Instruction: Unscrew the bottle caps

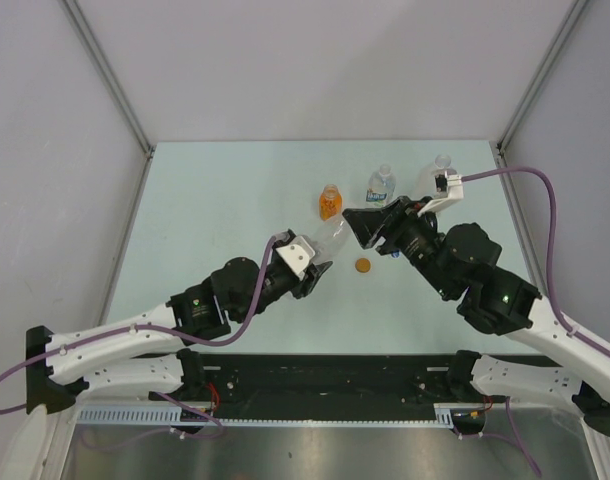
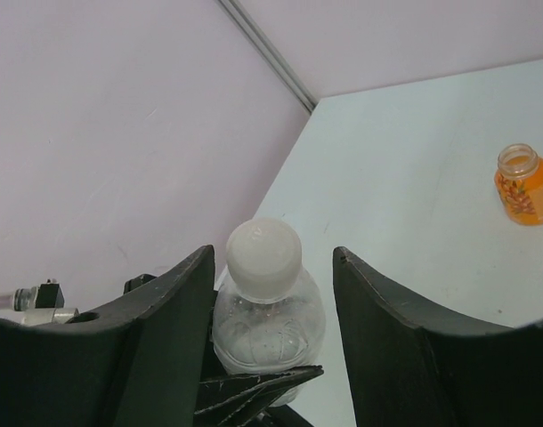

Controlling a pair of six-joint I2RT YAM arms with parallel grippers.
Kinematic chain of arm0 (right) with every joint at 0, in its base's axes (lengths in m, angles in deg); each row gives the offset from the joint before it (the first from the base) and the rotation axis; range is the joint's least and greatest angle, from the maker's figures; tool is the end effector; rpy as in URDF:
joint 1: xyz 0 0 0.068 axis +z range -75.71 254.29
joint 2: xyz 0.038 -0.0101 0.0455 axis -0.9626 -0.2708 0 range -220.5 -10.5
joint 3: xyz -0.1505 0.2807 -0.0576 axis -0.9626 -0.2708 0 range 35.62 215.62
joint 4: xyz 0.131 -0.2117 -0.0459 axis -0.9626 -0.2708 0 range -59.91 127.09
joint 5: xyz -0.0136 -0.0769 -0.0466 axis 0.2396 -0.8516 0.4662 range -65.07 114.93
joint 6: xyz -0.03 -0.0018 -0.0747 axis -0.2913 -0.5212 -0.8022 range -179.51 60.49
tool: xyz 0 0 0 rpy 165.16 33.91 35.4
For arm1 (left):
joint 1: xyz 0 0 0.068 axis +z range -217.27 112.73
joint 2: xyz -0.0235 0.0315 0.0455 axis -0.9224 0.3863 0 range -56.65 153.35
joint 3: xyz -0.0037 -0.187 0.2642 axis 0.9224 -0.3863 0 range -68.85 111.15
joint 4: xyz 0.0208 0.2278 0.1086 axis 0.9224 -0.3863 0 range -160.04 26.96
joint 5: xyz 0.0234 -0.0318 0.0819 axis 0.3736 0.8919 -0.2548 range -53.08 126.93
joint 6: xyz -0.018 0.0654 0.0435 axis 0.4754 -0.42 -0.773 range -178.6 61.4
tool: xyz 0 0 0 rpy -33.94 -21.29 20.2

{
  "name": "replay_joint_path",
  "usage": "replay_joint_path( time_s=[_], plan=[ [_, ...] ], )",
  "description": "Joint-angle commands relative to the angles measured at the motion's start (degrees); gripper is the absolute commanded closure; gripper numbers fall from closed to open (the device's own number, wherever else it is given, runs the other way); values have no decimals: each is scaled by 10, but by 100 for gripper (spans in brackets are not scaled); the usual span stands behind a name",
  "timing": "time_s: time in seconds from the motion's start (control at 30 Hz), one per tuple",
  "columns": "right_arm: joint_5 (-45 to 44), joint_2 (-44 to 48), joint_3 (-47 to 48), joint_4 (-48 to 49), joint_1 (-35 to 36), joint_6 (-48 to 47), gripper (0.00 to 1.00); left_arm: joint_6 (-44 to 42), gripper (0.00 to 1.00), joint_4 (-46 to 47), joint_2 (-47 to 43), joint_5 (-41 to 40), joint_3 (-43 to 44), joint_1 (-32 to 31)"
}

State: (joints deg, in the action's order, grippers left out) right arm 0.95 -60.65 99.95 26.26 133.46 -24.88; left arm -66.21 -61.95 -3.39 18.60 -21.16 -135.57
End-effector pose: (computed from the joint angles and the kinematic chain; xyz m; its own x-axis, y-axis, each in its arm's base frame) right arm 0.1110 0.1305 0.4804 -0.3031 0.5053 -0.8080 -0.4916 0.6435 0.5868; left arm 0.0985 -0.1883 0.3928 0.0729 0.1570 -0.9849 0.7631 0.6270 0.1565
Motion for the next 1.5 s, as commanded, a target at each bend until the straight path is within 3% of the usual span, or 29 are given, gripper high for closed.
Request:
replay_joint_path(
  time_s=[0.0,0.17,0.27,0.37,0.4,0.47,0.67,0.9,1.0,1.23,1.47],
  plan=[
    [0,-4,20,35,2,-10,43,-9,100,22,-3,-7,0,-4],
    [10,-11,20,34,-5,-5,49,-7,100,25,-3,-2,-2,-4],
    [19,-13,19,36,-8,-4,58,-6,100,25,-3,2,-3,-5],
    [25,-13,20,38,-11,-8,75,-6,100,24,-6,9,-4,-5],
    [27,-13,19,37,-12,-11,87,-5,100,24,-6,11,-4,-5],
    [32,-13,19,37,-12,-21,100,-2,100,24,-12,32,-7,-5],
    [133,-1,18,57,-9,-116,100,6,100,-5,-27,211,7,-5],
    [441,18,12,64,-51,-185,100,94,100,-41,-11,539,78,53],
    [537,23,11,65,-64,-195,100,123,100,-33,-9,630,101,79],
    [702,23,11,72,-71,-204,100,156,100,-26,9,754,145,101],
    [838,13,11,59,-78,-230,100,219,100,44,36,842,145,114]
  ],
)
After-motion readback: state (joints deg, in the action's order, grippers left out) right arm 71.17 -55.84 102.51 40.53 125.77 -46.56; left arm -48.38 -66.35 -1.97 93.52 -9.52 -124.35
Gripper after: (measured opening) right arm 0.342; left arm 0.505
